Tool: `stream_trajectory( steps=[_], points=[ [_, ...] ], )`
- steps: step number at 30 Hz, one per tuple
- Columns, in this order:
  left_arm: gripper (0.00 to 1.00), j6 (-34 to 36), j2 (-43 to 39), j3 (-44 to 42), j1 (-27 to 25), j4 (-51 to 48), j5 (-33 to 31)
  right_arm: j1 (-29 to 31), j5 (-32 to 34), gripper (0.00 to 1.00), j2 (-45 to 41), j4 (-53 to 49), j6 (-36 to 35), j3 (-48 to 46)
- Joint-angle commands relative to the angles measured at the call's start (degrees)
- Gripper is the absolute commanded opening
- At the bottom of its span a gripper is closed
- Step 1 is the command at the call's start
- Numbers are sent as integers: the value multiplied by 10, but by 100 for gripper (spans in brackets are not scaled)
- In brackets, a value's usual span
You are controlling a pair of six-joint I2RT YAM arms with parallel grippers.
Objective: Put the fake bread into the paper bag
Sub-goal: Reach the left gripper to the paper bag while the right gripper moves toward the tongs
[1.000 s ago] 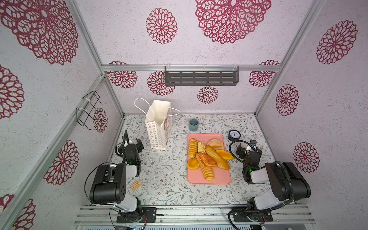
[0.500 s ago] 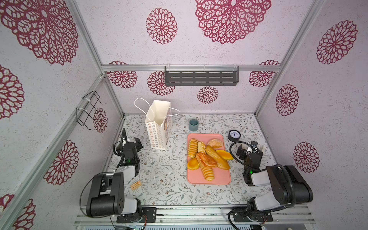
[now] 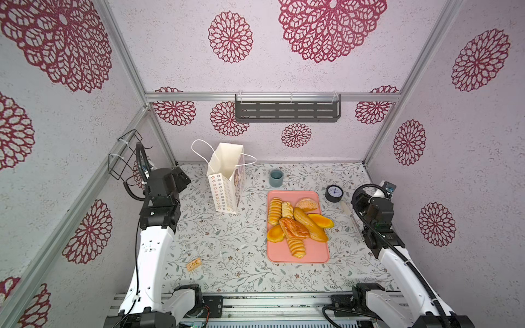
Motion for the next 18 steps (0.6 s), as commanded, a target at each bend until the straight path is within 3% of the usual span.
stream_trajectory(
  steps=[1, 3, 6, 11, 13, 18],
  points=[
    [97, 20, 56, 116, -1, -186, 118, 6, -176, 66, 12, -117, 45, 60],
    [94, 34, 102, 184, -9, -244, 153, 21, -224, 60, 25, -129, 48, 85],
    [92, 55, 169, 269, -45, -307, 151, 62, -262, 58, 48, -152, 45, 124],
    [92, 84, 276, 364, -113, -366, 87, 147, -235, 65, 78, -208, 32, 180],
    [89, 85, 323, 399, -125, -388, 70, 172, -218, 70, 77, -216, 30, 185],
    [84, 85, 403, 466, -139, -416, 31, 201, -197, 73, 65, -236, 34, 183]
  ],
)
